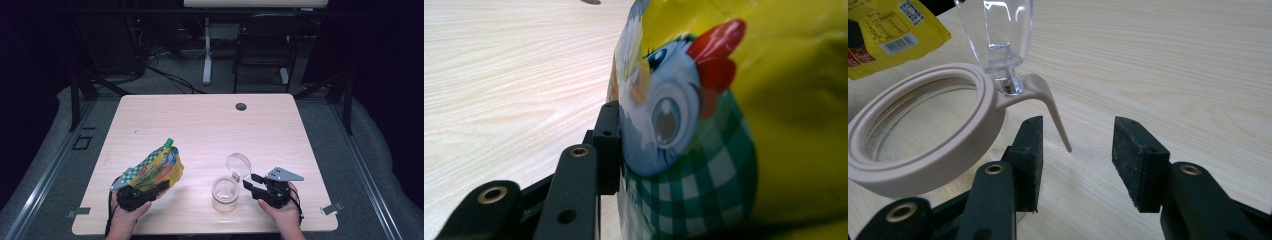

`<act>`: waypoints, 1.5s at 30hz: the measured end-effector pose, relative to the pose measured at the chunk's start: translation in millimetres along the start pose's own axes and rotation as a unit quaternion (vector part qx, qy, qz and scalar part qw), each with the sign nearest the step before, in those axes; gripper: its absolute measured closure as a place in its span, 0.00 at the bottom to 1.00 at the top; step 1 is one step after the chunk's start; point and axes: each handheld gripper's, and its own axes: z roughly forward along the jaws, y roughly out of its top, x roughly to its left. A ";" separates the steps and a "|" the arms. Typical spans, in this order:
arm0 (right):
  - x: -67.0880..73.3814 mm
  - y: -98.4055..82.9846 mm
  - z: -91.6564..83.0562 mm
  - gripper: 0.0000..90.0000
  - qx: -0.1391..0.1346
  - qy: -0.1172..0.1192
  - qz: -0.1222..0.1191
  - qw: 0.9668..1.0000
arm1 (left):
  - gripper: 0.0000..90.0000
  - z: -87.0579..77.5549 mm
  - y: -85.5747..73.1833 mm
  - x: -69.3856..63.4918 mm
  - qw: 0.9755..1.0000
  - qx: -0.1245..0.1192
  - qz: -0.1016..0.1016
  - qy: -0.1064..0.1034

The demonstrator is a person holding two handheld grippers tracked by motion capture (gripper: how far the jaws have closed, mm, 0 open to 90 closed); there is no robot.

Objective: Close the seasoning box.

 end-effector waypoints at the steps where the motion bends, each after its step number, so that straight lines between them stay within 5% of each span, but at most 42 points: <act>1: 0.2 0.0 -0.1 0.62 0.000 0.000 0.000 1.000 | 0.71 -1.2 0.7 -0.3 1.000 -0.001 -0.002 -0.002; 8: 1.7 0.4 -1.1 0.62 -0.003 -0.002 -0.002 1.000 | 0.71 -8.0 4.8 -3.5 1.000 0.001 0.007 0.012; 20: 5.1 1.0 -6.0 0.62 -0.007 -0.010 -0.015 1.000 | 0.71 -7.8 8.6 -12.6 0.997 0.019 0.056 0.041; 45: 21.8 12.2 -30.9 0.65 -0.036 -0.005 -0.043 0.998 | 0.71 -3.8 11.9 -26.7 0.988 0.037 0.126 0.079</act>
